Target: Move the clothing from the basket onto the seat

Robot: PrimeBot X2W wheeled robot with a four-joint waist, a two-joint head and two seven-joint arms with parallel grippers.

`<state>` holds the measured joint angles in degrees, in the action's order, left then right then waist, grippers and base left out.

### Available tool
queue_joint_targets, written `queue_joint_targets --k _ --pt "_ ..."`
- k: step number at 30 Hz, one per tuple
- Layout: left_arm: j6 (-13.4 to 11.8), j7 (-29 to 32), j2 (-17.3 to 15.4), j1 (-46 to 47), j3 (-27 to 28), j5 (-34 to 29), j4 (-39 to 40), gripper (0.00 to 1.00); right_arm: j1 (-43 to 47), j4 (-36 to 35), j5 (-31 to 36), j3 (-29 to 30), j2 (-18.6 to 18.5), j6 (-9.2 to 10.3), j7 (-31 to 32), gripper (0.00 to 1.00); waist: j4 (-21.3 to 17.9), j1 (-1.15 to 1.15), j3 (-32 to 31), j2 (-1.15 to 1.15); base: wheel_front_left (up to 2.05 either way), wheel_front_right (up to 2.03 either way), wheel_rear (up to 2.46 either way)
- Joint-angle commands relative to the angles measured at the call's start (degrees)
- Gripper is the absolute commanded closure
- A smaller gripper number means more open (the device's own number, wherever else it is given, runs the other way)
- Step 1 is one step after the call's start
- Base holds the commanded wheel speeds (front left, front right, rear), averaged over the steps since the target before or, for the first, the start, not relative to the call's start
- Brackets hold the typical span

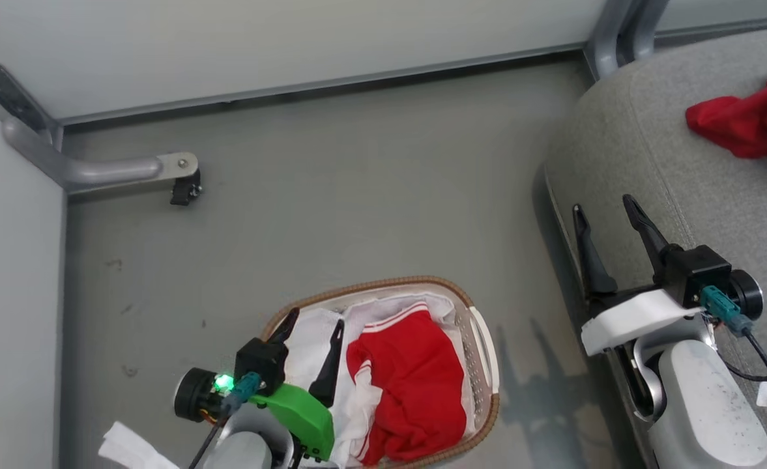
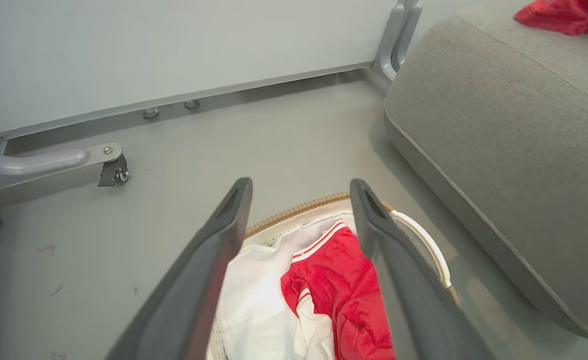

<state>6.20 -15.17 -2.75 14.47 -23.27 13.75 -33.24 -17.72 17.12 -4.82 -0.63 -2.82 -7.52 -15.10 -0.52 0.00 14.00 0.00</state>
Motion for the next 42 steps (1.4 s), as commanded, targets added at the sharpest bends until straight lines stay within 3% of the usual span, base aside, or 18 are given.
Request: queue_joint_targets --k 1,16,29,39,40,42 --pt "0.39 0.03 -0.27 2.60 -1.71 -0.53 -2.12 0.00 -1.41 -0.55 -0.38 -0.53 -0.15 0.06 -0.09 0.00 -5.46 0.00 8.81 0.00 0.00 0.00 0.00" --pt "1.23 0.82 -0.37 16.84 -16.76 0.47 -24.56 0.00 -8.19 -5.70 -3.90 -5.59 -0.11 0.06 -0.09 0.00 -14.31 0.00 25.21 0.00 0.00 0.00 0.00" --pt "1.30 0.52 -1.71 24.42 -17.35 2.83 -35.10 0.00 -11.53 -9.28 -7.76 -11.17 -0.11 0.06 -0.09 0.00 -18.48 0.00 33.22 0.00 0.00 0.00 0.00" --pt "1.32 4.11 -2.32 25.65 -18.67 6.79 -37.49 0.00 -11.37 -10.46 -9.72 -13.85 -0.11 0.06 -0.09 0.00 -21.08 0.00 35.84 0.00 0.00 0.00 0.00" --pt "1.32 4.33 -2.32 25.70 -18.95 7.15 -37.46 0.35 -11.31 -10.42 -9.81 -13.94 -0.10 0.06 -0.09 0.00 -21.20 0.00 35.93 0.00 0.00 0.00 0.00" --pt "1.32 4.22 -2.27 25.63 -19.66 7.69 -37.27 0.85 -11.24 -10.22 -9.94 -13.99 -0.11 0.06 -0.09 0.00 -21.29 0.00 35.90 0.00 0.00 0.00 0.00"
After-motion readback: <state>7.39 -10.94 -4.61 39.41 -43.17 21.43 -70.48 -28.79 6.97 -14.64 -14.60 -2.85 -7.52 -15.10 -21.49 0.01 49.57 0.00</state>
